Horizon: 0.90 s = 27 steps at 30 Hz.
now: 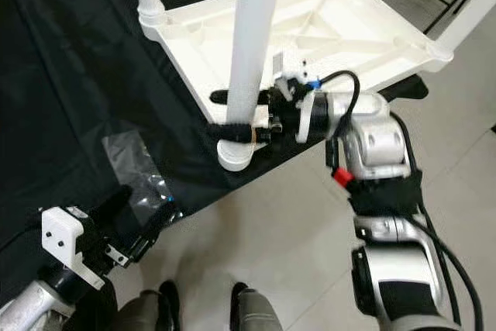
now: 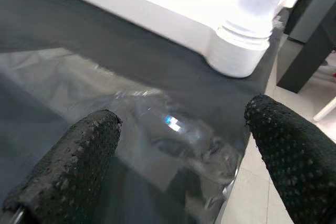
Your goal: Building children table
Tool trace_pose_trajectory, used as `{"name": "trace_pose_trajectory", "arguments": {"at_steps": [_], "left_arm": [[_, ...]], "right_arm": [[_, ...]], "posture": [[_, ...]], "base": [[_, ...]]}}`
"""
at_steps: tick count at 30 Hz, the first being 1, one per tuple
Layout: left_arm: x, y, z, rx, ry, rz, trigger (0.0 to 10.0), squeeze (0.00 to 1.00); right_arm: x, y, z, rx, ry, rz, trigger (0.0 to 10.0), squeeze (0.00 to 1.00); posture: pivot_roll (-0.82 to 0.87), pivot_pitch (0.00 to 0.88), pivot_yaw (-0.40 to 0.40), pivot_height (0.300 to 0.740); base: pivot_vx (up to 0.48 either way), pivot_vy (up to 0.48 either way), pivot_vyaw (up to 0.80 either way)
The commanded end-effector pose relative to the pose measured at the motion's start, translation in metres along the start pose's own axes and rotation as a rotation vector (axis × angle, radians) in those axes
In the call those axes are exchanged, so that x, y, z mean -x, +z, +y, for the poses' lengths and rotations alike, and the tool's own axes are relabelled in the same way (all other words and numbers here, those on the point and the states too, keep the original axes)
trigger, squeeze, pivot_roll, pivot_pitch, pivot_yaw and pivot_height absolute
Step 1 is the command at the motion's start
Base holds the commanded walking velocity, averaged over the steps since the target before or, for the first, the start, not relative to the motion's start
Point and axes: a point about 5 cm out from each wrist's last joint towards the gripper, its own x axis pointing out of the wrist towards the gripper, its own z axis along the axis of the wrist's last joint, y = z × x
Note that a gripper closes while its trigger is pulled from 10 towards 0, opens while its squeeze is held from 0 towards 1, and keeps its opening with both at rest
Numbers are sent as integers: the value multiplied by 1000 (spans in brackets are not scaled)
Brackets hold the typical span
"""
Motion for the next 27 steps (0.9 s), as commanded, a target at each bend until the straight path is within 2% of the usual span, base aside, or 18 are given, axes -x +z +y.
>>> {"name": "trace_pose_trajectory", "arguments": {"at_steps": [1, 5, 7, 8, 9, 10, 11, 12, 14, 15, 16, 18, 19, 20, 22, 23, 26, 27], "left_arm": [[3, 0, -2, -1, -2, 15, 10000, 0], [5, 0, -2, 0, -1, 17, 10000, 0], [5, 0, -2, 2, -1, 18, 10000, 0], [5, 0, -3, 3, 1, 18, 10000, 0], [5, 0, -3, 3, 1, 18, 10000, 0], [5, 0, -3, 3, 2, 19, 10000, 0], [5, 0, -3, 3, 2, 19, 10000, 0], [5, 0, -3, 4, 5, 19, 10000, 0], [5, 0, -3, 4, 5, 19, 10000, 0], [5, 0, -2, 5, 10, 18, 10000, 0], [4, -1, -1, 5, 12, 17, 10000, 0], [4, -1, -1, 5, 12, 17, 10000, 0], [3, -2, 0, 4, 11, 18, 10000, 0], [2, -3, 1, 6, -1, 20, 10000, 0], [1, -4, 2, 6, -12, 22, 10000, 0], [0, -5, 3, 5, -13, 21, 10000, 0], [-1, -5, 4, 3, -12, 21, 10000, 0], [-2, -5, 5, -2, -1, 19, 10000, 0]], "right_arm": [[1, -5, 1, -13, 33, 2, 0, 0], [5, -12, -1, -11, 13, 45, 0, 0], [1, -27, -3, -16, -149, 74, 0, 0], [-3, -45, -1, -98, -310, 73, 0, 0], [-3, -45, -1, -98, -310, 73, 0, 0], [-4, -58, 0, -160, -412, 76, 0, 0], [-4, -58, 0, -160, -412, 76, 0, 0], [1, -86, 4, -200, -691, 169, 0, 0], [1, -86, 4, -200, -691, 169, 0, 0], [15, -111, 18, -268, -1017, 273, 0, 0], [21, -124, 36, -295, -1218, 344, 0, 0], [21, -124, 36, -295, -1218, 344, 0, 0], [21, -126, 48, -289, -1318, 377, 0, 0], [17, -126, 50, -290, -1329, 366, 0, 0], [9, -122, 44, -278, -1308, 338, 0, 0], [3, -120, 36, -271, -1294, 308, 0, 0], [-1, -118, 30, -270, -1292, 288, 0, 0], [-8, -115, 22, -259, -1303, 258, 0, 0]], "posture": [[86, 333, -91, 740], [74, 337, -91, 740], [70, 336, -91, 740], [58, 334, -109, 740], [58, 334, -109, 740], [58, 334, -109, 740], [58, 334, -109, 740], [58, 332, -116, 740], [58, 332, -116, 740], [54, 334, -112, 740], [37, 331, -81, 740], [37, 331, -81, 740], [28, 318, -70, 740], [21, 309, -73, 740], [21, 294, -71, 740], [19, 290, -71, 740], [17, 288, -68, 740], [25, 284, -67, 740]], "base": [[0, 0, 0], [0, 0, 0], [0, 0, 0], [0, 0, 0], [0, 0, 0], [0, 0, 0], [0, 0, 0], [0, 0, 0], [0, 0, 0], [0, 0, 0], [0, 0, 0], [0, 0, 0], [0, 0, 0], [0, 0, 0], [0, 0, 0], [0, 0, 0], [0, 0, 0], [0, 0, 0]]}}
